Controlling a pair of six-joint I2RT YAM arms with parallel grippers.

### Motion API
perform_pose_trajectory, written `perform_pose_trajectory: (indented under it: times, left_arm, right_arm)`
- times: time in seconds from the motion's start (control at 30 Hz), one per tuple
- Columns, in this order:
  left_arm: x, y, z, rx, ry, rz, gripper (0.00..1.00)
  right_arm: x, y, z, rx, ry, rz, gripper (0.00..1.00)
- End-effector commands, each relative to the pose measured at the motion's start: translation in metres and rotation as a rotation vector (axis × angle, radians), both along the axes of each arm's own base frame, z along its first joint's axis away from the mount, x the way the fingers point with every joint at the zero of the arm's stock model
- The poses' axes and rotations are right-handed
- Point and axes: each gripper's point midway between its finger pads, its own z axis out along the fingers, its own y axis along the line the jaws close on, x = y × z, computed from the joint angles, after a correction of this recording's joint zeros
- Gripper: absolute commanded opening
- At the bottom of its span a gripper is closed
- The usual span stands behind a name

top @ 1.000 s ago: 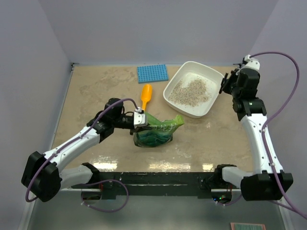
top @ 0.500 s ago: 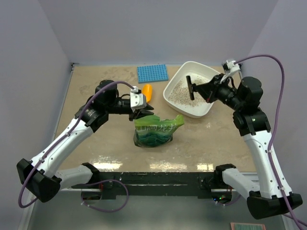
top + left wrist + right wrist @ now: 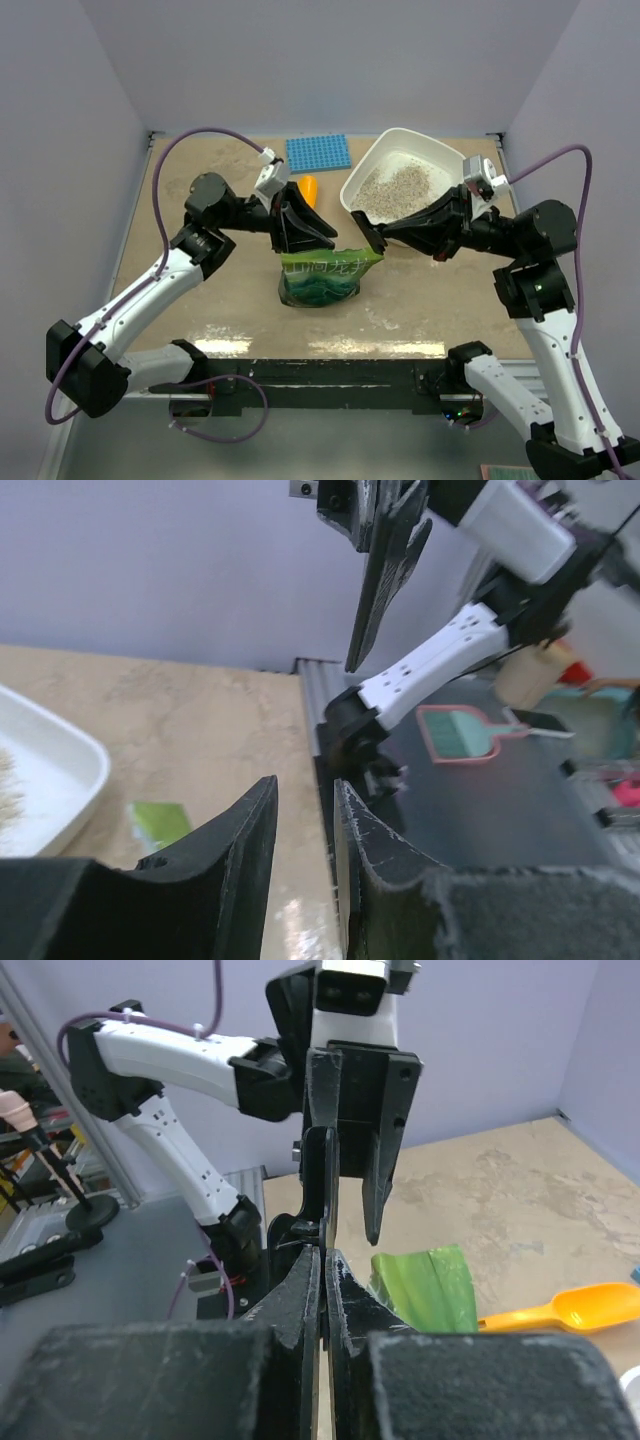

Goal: Fill the litter box with clean litter

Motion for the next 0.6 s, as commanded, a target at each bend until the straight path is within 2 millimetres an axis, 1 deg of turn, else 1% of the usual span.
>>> perform_pose_trajectory:
  times: [0.0, 0.03, 0.1, 0.27, 0.33, 0.37, 0.43, 0.47, 0.53, 0.57]
  left_arm:
    - [-0.038, 0.008, 0.039, -0.147, 0.011, -0.164, 0.34]
    - [-0.037, 0.007, 0.036, -0.148, 0.021, -0.167, 0.34]
    - [-0.041, 0.008, 0.039, -0.166, 0.017, -0.181, 0.34]
    - [-0.05, 0.01, 0.045, -0.196, 0.029, -0.222, 0.33]
    - [-0.05, 0.01, 0.044, -0.192, 0.037, -0.227, 0.33]
    - [-0.049, 0.009, 0.043, -0.19, 0.039, -0.225, 0.33]
    - [-0.049, 0.009, 0.041, -0.186, 0.035, -0.224, 0.33]
    - [-0.049, 0.009, 0.041, -0.183, 0.031, -0.222, 0.33]
    - [-0.048, 0.009, 0.041, -0.178, 0.026, -0.213, 0.33]
    - [-0.044, 0.007, 0.037, -0.164, 0.031, -0.201, 0.33]
  right_arm:
    - [-0.012, 0.005, 0.012, 0.028, -0.035, 0.075, 0.0]
    - [-0.012, 0.006, 0.013, 0.03, -0.035, 0.079, 0.0]
    - [-0.011, 0.008, 0.014, 0.034, -0.032, 0.081, 0.0]
    - [0.0, 0.025, 0.012, 0.049, 0.004, 0.088, 0.0]
    - [-0.001, 0.034, 0.01, 0.052, 0.013, 0.107, 0.0]
    - [0.0, 0.036, 0.013, 0.062, 0.008, 0.103, 0.0]
    - [-0.005, 0.041, 0.015, 0.067, 0.007, 0.123, 0.0]
    - [-0.002, 0.043, 0.013, 0.066, 0.017, 0.117, 0.0]
    - [-0.003, 0.046, 0.012, 0.065, 0.021, 0.124, 0.0]
    - [-0.003, 0.047, 0.011, 0.065, 0.02, 0.126, 0.0]
